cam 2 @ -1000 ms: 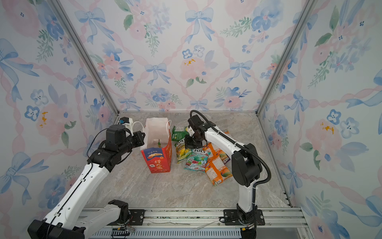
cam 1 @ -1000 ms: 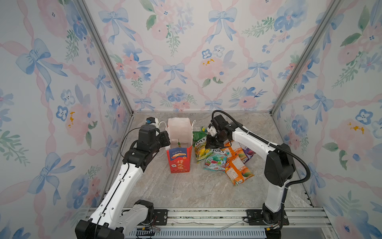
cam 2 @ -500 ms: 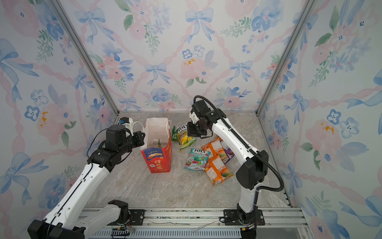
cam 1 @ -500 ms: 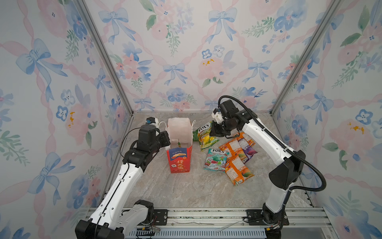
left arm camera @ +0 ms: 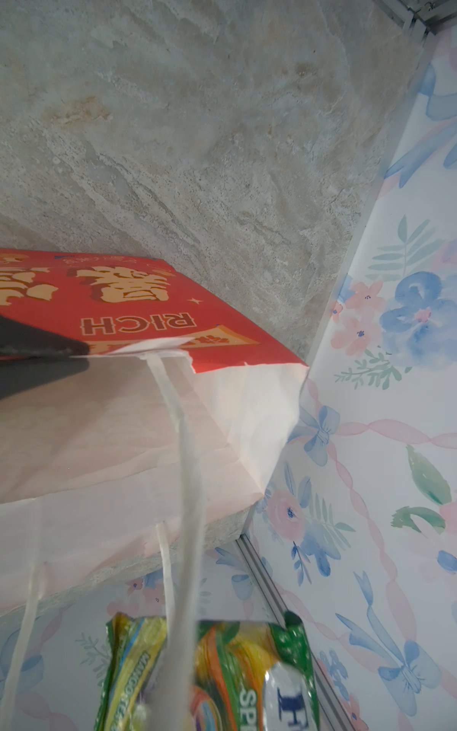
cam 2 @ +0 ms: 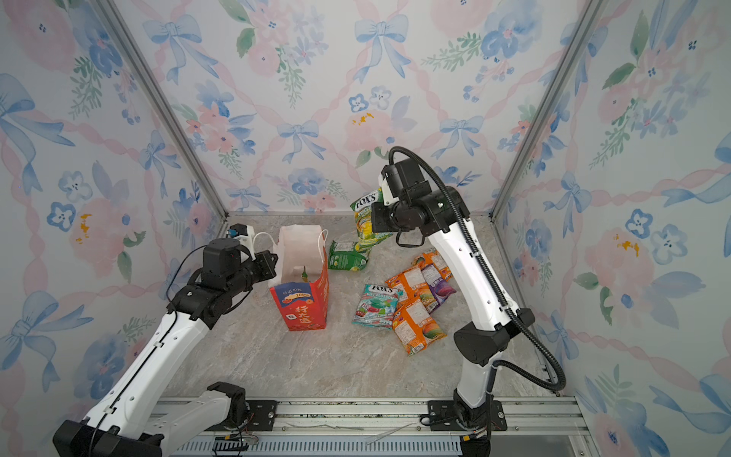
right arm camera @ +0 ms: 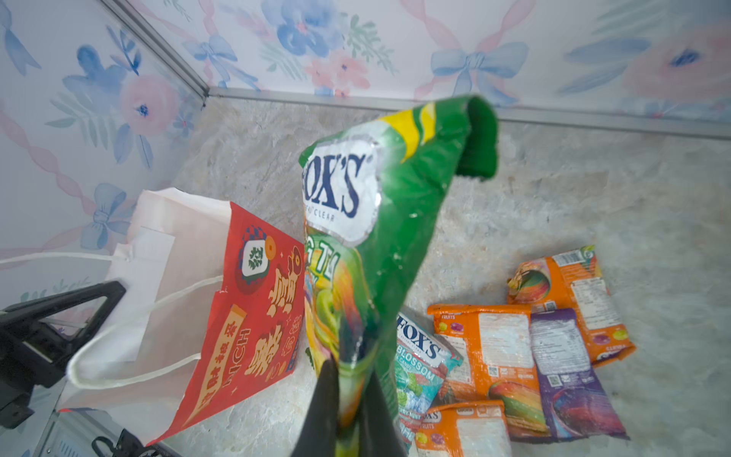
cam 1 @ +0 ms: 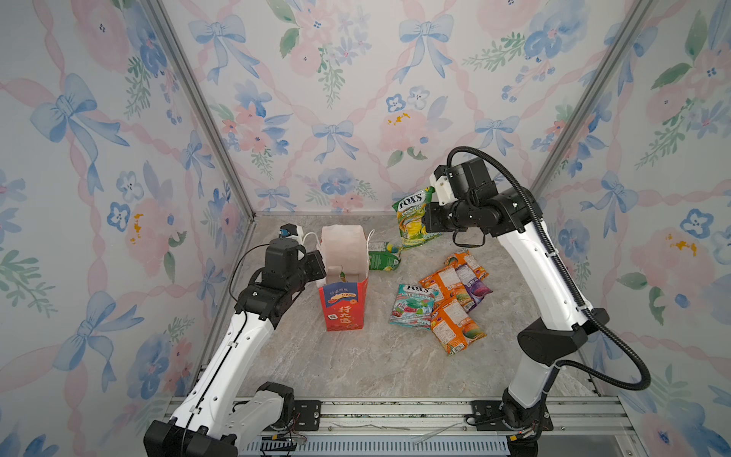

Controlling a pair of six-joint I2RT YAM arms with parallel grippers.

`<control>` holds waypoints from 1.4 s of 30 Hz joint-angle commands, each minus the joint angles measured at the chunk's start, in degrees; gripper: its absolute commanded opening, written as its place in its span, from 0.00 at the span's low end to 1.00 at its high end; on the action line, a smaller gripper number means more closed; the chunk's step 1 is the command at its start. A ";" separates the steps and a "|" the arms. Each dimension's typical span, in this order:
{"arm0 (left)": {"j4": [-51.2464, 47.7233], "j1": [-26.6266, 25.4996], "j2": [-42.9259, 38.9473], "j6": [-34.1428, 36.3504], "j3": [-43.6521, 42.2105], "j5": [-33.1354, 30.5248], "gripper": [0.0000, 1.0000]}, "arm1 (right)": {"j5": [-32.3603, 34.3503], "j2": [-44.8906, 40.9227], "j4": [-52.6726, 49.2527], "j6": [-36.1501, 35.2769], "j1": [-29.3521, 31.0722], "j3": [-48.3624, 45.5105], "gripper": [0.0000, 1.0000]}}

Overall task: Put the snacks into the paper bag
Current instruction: 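Lift the Spring Tea bag with the right gripper toward the paper bag, then lower the Spring Tea bag into the paper bag beside the left gripper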

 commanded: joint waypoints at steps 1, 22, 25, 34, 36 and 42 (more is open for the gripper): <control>-0.40 -0.44 0.98 -0.89 0.09 1.39 0.00 | 3.99 -4.63 3.66 -2.13 2.56 3.04 0.00; -0.36 -0.46 1.06 -1.09 0.01 1.98 0.00 | 3.03 0.37 22.01 -7.76 19.95 4.84 0.00; -0.39 -0.46 0.97 -1.13 -0.04 1.99 0.00 | 3.16 3.18 21.44 -8.02 20.68 7.19 0.00; -0.33 -0.46 0.73 -1.26 -0.43 1.83 0.00 | 10.49 9.61 16.24 -5.48 22.42 11.21 0.00; -0.31 -0.46 0.81 -1.17 -0.45 1.63 0.00 | 10.89 10.18 14.68 -4.81 22.52 11.20 0.00; -0.33 -0.46 1.24 -1.33 -0.43 1.50 0.00 | 10.08 11.00 9.38 -1.02 22.74 9.91 0.00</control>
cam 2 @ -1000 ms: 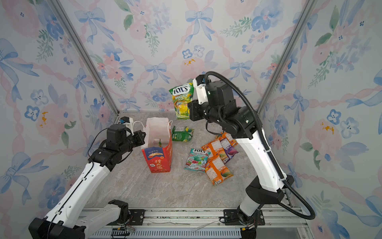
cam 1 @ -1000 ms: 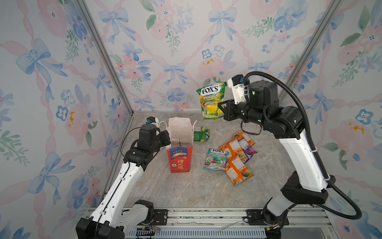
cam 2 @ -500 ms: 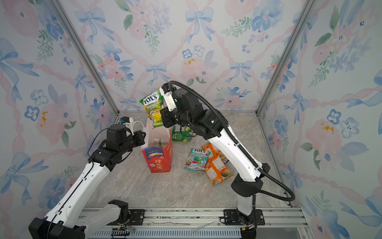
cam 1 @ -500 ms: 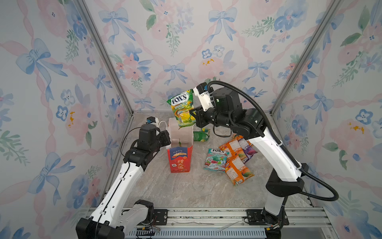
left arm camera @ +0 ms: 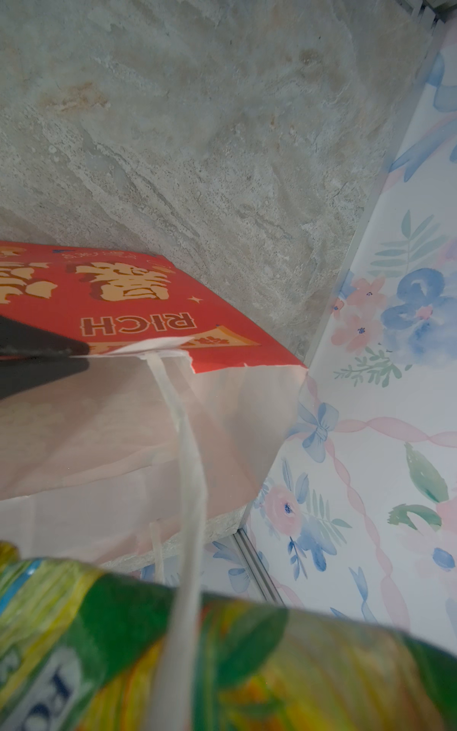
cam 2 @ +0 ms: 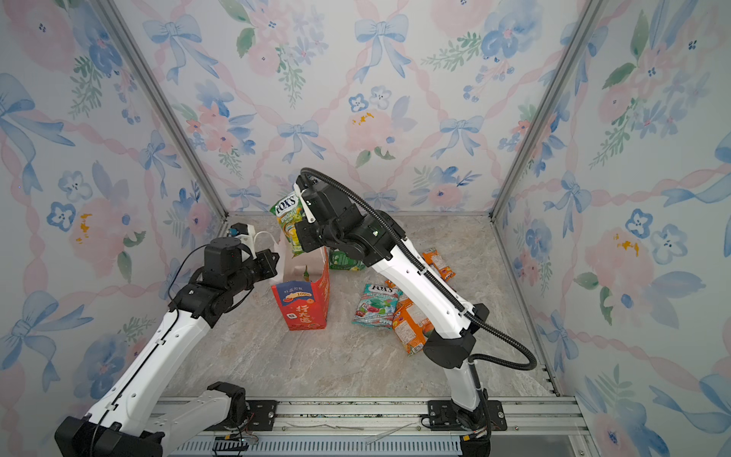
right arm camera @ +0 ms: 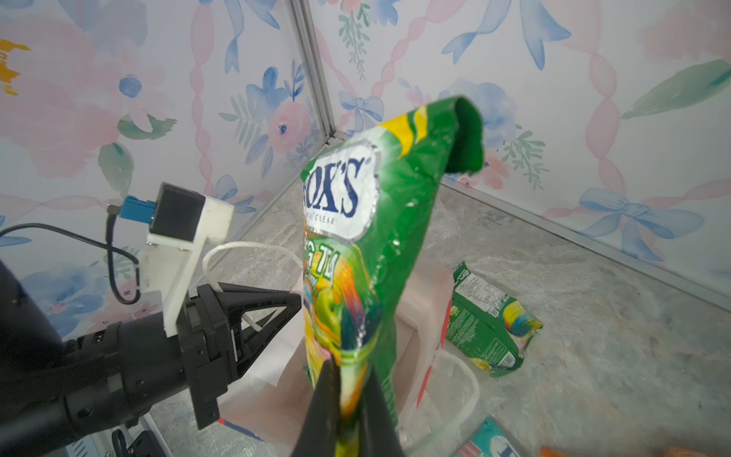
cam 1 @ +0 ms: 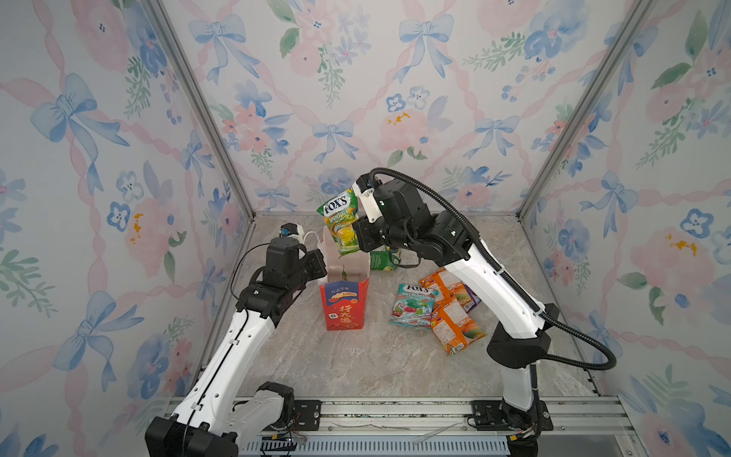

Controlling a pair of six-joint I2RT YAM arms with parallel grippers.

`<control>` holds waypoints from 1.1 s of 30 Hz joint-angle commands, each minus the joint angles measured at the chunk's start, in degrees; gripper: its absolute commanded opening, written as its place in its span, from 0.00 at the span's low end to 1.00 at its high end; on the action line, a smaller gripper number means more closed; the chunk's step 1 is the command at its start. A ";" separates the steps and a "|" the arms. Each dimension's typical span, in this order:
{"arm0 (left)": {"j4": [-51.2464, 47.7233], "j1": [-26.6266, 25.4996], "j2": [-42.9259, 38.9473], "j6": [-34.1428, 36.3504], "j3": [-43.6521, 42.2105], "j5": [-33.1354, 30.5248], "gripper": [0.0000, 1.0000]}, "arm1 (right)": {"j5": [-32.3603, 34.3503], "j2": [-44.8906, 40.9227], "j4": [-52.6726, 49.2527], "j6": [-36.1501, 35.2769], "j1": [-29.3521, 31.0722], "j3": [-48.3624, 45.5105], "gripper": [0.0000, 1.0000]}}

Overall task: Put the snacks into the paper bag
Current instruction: 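Lower the Spring Tea bag into the paper bag beside the left gripper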

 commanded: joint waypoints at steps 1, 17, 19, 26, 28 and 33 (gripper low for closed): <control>-1.23 -0.46 0.65 -0.43 -0.43 0.98 0.00 | 0.98 0.16 -2.99 3.07 0.65 0.47 0.00; -1.22 -0.46 0.27 -0.34 -0.40 1.13 0.00 | 3.24 2.25 -9.93 3.08 2.30 1.04 0.00; -1.21 -0.46 0.30 -0.40 -0.44 1.17 0.00 | 3.32 2.38 -9.89 2.91 2.17 1.21 0.00; -1.16 -0.46 0.39 -0.32 -0.20 1.29 0.00 | 3.16 3.19 -10.04 2.51 2.12 2.11 0.07; -1.23 -0.46 0.47 -0.32 -0.19 1.27 0.00 | 2.92 3.21 -9.93 2.37 2.07 2.21 0.08; -1.19 -0.46 0.77 -0.27 -0.02 1.37 0.00 | 2.96 3.04 -9.40 2.23 2.00 2.28 0.31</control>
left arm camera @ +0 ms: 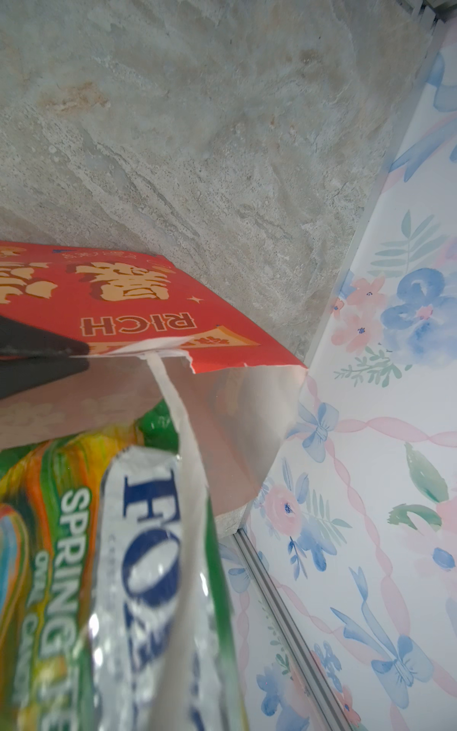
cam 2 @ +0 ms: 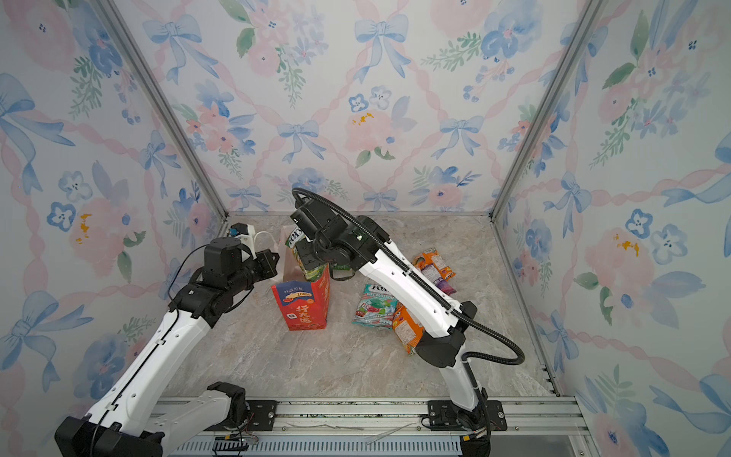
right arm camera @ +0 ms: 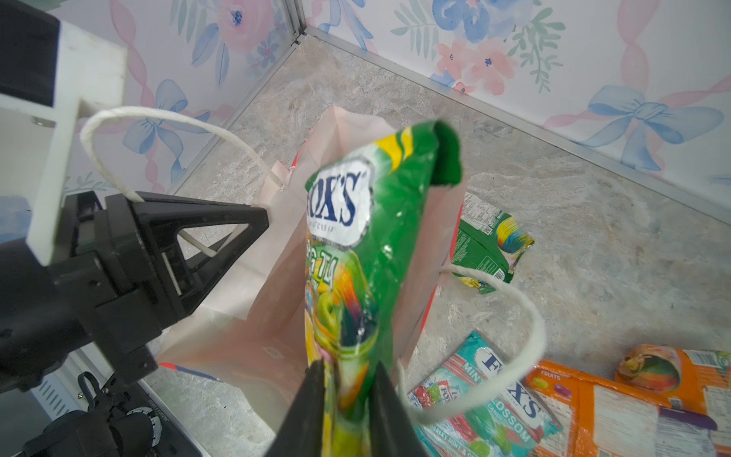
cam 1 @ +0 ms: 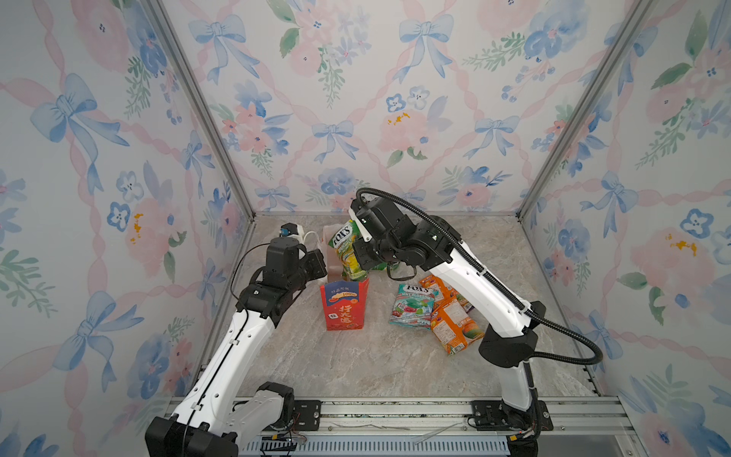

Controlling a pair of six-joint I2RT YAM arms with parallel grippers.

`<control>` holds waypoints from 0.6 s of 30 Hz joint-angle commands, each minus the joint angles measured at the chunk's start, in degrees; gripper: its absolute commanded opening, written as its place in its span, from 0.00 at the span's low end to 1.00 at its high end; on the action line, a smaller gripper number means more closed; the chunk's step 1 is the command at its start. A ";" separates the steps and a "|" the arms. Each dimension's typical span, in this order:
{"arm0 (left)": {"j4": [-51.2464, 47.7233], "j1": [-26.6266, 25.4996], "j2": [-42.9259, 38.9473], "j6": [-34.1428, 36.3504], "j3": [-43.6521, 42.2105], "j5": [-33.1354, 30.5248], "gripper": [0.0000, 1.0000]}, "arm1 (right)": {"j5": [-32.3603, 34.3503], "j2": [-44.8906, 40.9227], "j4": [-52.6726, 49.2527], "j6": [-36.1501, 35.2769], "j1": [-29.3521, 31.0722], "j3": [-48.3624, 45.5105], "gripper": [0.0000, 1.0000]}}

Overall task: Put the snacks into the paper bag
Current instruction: 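Lower the Spring Tea bag into the paper bag beside the left gripper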

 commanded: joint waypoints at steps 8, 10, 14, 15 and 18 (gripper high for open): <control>-1.23 -0.46 0.88 -0.17 -0.12 1.22 0.00 | 1.01 -0.24 1.24 -0.69 0.14 2.11 0.34; -1.20 -0.46 1.05 -0.14 -0.02 1.30 0.00 | 0.41 -0.58 1.59 -1.68 0.19 2.09 0.35; -1.23 -0.44 1.21 -0.12 -0.04 1.16 0.00 | -0.59 -2.91 3.35 -3.54 0.12 0.06 0.40; -1.22 -0.47 1.17 -0.01 -0.04 1.17 0.00 | -0.94 -3.83 3.94 -4.13 0.12 -0.80 0.43; -1.22 -0.46 1.19 -0.02 -0.12 1.04 0.00 | -2.07 -6.38 5.45 -4.88 -0.24 -2.79 0.47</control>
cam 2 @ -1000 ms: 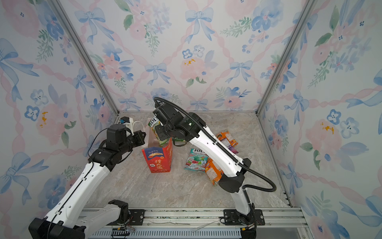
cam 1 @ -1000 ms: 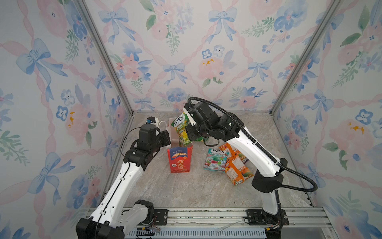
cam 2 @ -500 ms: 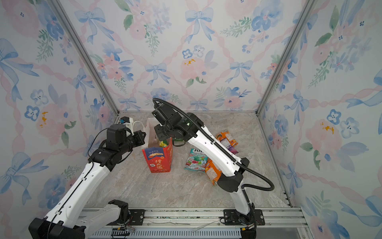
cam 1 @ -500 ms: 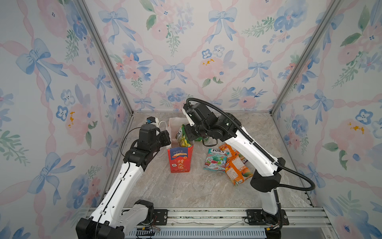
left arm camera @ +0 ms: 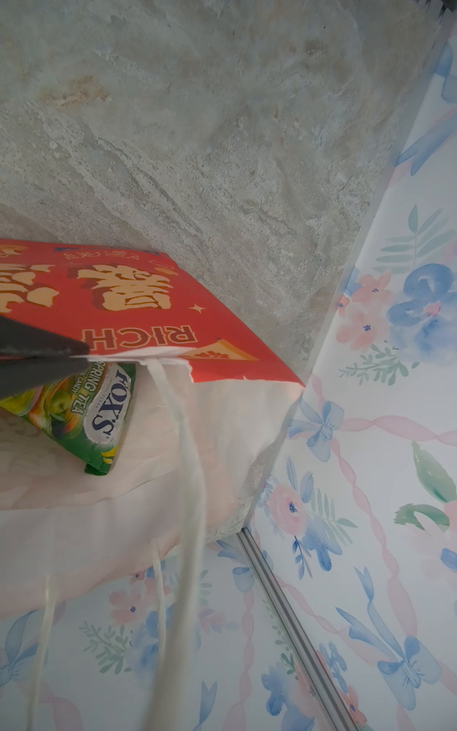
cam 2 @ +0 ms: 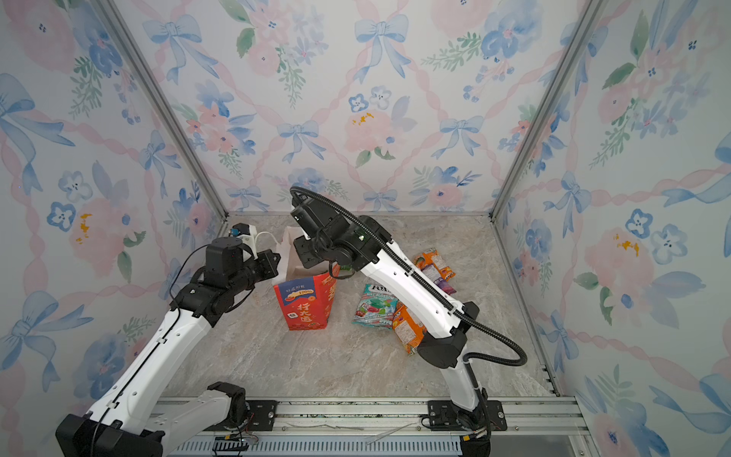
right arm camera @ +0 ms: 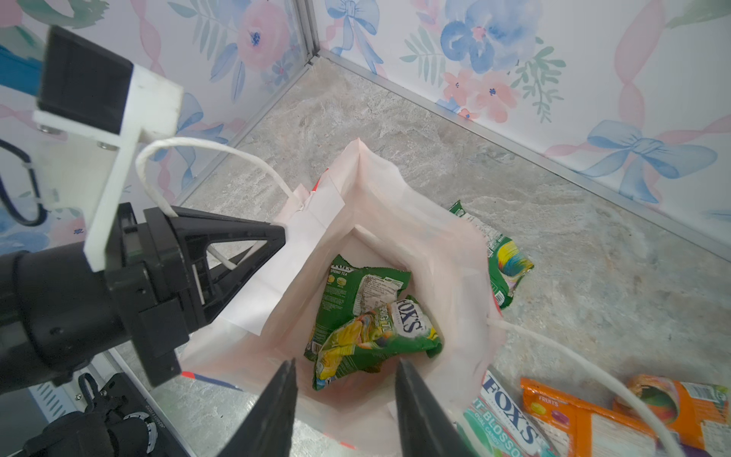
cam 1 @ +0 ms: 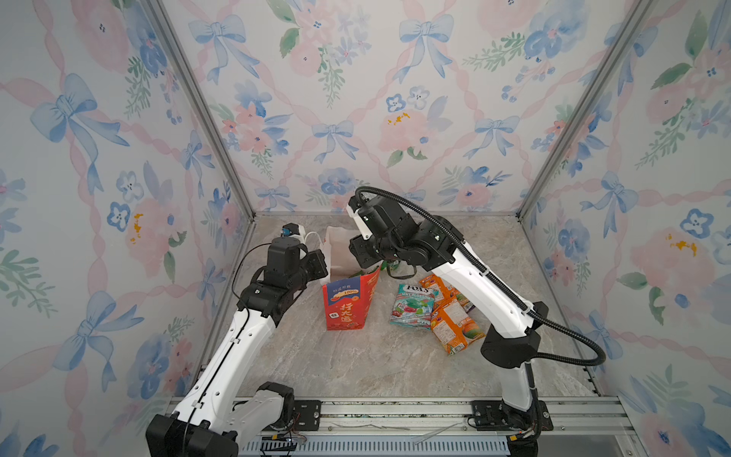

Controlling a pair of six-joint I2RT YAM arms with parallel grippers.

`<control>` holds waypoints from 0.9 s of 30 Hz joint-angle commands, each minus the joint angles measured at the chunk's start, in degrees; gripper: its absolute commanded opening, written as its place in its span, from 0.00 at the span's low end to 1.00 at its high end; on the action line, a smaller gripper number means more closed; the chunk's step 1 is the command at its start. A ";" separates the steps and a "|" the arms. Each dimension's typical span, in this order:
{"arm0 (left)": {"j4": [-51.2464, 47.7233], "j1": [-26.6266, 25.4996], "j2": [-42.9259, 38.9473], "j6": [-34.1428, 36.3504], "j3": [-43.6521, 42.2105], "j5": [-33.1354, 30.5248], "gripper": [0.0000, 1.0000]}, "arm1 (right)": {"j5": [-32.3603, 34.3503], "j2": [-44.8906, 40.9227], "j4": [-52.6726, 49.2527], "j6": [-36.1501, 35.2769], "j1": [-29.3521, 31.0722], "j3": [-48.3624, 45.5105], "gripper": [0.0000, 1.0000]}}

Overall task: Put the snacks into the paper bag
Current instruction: 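Lower the Spring Tea bag into the paper bag beside the left gripper, then open the right gripper and withdraw it from the paper bag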

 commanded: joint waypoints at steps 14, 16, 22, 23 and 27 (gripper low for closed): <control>-1.18 -0.22 0.19 0.12 0.00 0.01 0.00 | -1.57 -18.70 7.60 -0.42 -5.11 -15.87 0.54; -1.22 -0.21 0.07 0.00 0.00 -0.01 0.00 | -1.56 -20.57 8.20 0.17 -6.21 -18.07 0.56; -1.16 -0.22 -0.77 -0.24 0.16 0.15 0.00 | -2.43 -27.50 11.48 2.89 -9.90 -27.15 0.62; -1.22 -0.21 -0.91 -0.36 0.22 0.19 0.00 | -2.61 -28.43 12.08 3.46 -10.51 -28.48 0.63; -1.18 -0.22 -0.92 -0.44 0.22 0.24 0.00 | -4.38 -31.75 14.05 5.95 -13.66 -33.88 0.65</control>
